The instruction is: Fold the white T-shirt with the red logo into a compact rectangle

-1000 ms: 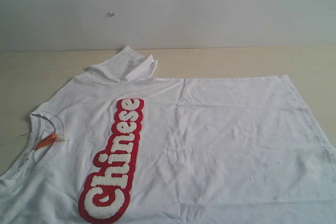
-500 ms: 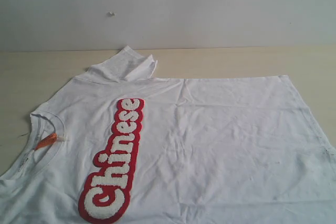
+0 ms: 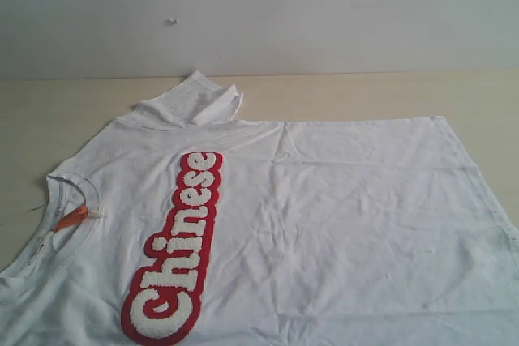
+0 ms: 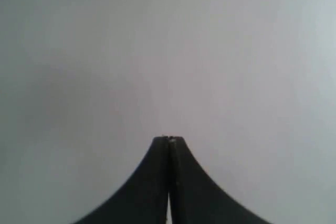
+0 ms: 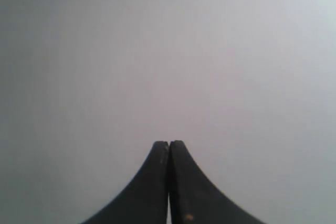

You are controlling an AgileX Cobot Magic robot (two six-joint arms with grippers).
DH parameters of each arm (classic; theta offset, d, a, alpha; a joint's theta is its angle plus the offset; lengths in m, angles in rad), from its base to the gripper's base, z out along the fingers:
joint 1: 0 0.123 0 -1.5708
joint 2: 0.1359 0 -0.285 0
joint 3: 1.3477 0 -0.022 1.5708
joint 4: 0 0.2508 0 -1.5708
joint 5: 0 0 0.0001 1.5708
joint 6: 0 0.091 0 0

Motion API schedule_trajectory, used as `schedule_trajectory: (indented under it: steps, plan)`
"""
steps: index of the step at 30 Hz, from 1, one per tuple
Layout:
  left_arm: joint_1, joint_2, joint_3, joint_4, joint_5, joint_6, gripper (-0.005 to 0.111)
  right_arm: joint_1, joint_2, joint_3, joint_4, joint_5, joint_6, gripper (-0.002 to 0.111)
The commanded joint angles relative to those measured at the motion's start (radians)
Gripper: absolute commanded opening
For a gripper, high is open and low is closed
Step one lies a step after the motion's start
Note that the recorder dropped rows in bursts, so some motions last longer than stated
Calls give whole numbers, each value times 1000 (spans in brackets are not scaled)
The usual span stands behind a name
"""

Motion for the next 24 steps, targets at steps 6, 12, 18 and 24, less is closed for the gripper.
schedule_trajectory:
  steps: [6,12,18,24]
  plan:
    - [2,379,-98,246,85,-137,0,2,315,-209,-8,299,-181,0]
    - [-7,626,-120,485,142,-219,0,2,545,-277,-8,378,-263,0]
    - [-91,844,-207,607,411,-113,0,2,786,-350,-8,406,-357,0]
    - [-206,1007,-302,241,576,481,0,2,1000,-468,-8,544,-501,0]
